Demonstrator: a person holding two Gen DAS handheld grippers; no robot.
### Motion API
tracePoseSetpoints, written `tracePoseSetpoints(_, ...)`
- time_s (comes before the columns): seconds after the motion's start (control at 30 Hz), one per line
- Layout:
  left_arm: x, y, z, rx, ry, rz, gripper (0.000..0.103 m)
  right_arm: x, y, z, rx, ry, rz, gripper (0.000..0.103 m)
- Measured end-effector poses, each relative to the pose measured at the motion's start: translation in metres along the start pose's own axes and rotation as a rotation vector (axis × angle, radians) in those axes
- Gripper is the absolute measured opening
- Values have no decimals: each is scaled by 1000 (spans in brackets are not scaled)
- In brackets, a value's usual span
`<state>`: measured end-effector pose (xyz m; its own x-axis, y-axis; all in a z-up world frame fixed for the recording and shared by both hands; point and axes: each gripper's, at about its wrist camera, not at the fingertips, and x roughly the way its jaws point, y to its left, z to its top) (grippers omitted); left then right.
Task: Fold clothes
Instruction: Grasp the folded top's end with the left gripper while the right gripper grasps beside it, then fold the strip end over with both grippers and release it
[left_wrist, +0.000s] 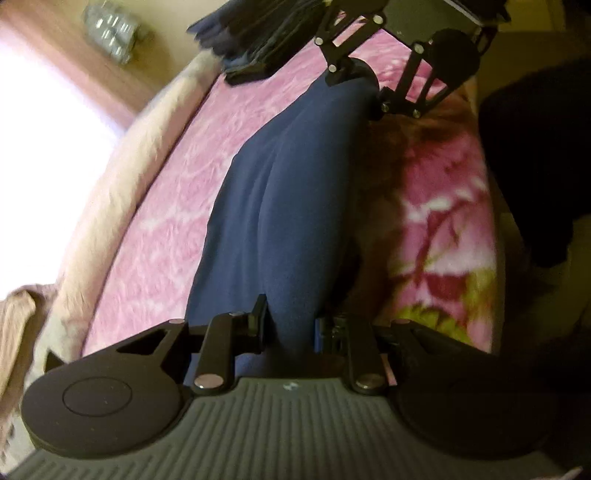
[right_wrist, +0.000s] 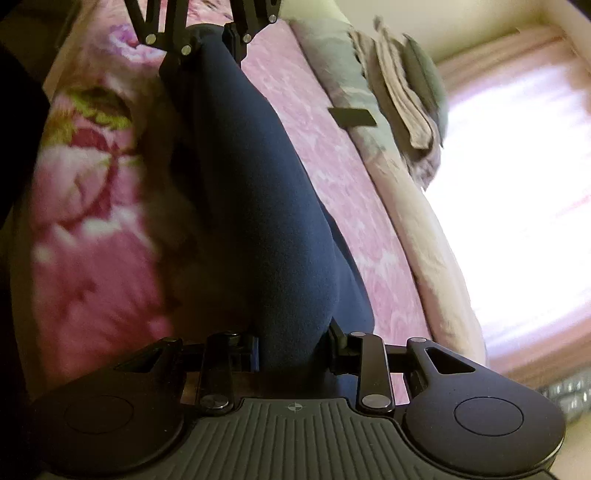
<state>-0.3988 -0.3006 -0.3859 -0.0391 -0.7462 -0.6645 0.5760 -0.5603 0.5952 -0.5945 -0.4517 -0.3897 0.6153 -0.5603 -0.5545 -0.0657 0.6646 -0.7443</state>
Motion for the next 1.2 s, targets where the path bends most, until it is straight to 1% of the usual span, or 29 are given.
tracePoseSetpoints(0.03, -3, -5, -5, 28, -6, 10, 19, -4, 4, 4, 15, 8, -1, 31)
tracePoseSetpoints(0.13, -10, -17, -14, 69, -2, 45, 20, -17, 22, 14, 30, 18, -16, 31)
tracePoseSetpoints(0.2, -13, -26, -18, 68, 14, 60, 20, -26, 36, 19, 14, 22, -28, 31)
tracePoseSetpoints(0.27, -15, -38, -19, 64, 54, 64, 24, -33, 49, 23, -4, 37, -34, 35)
tracePoseSetpoints(0.3, -16, -42, -18, 37, 75, 55, 24, -37, 54, 24, -7, 49, -39, 37)
tracePoseSetpoints(0.4, -24, -50, -13, -68, 132, 27, 28, -47, 69, 27, -15, 84, -56, 47)
tracePoseSetpoints(0.43, -30, -49, -12, -98, 143, 26, 29, -54, 70, 27, 1, 86, -61, 59)
tracePoseSetpoints(0.47, -38, -45, -11, -136, 137, 26, 29, -64, 70, 27, 25, 85, -65, 71)
tracePoseSetpoints(0.5, -46, -41, -10, -176, 129, 25, 29, -74, 67, 26, 58, 78, -70, 76)
tracePoseSetpoints(0.53, -55, -37, -9, -215, 122, 25, 29, -85, 63, 24, 94, 69, -75, 78)
tracePoseSetpoints(0.57, -63, -33, -8, -254, 114, 24, 29, -94, 56, 22, 149, 65, -73, 78)
tracePoseSetpoints(0.6, -68, -27, -5, -280, 103, 30, 29, -98, 45, 17, 230, 66, -67, 78)
tracePoseSetpoints(0.67, -69, -19, 4, -300, 88, 35, 29, -104, 20, 5, 407, 70, -53, 78)
tracePoseSetpoints(0.7, -68, -14, 8, -309, 81, 37, 29, -105, 5, -4, 525, 65, -27, 78)
tracePoseSetpoints(0.77, -58, -8, 23, -315, 63, 23, 30, -104, -22, -25, 781, 38, 50, 78)
tracePoseSetpoints(0.87, -39, 2, 41, -306, 28, -9, 34, -101, -51, -64, 1166, -34, 201, 78)
tracePoseSetpoints(0.9, -31, 6, 44, -307, 17, -21, 35, -98, -57, -74, 1259, -59, 251, 78)
tracePoseSetpoints(0.97, -16, 14, 53, -315, 1, -51, 37, -89, -63, -91, 1383, -96, 347, 78)
tracePoseSetpoints(1.0, -8, 17, 57, -320, -2, -65, 37, -83, -67, -97, 1423, -112, 388, 78)
tracePoseSetpoints(1.1, 15, 27, 67, -331, 0, -98, 39, -63, -75, -113, 1507, -130, 471, 77)
tracePoseSetpoints(1.13, 19, 31, 68, -335, 0, -109, 39, -55, -78, -116, 1529, -129, 503, 70)
tracePoseSetpoints(1.17, 25, 33, 70, -335, 2, -118, 40, -46, -80, -119, 1550, -127, 537, 56)
tracePoseSetpoints(1.2, 28, 35, 71, -332, 5, -127, 40, -38, -81, -120, 1568, -113, 566, 51)
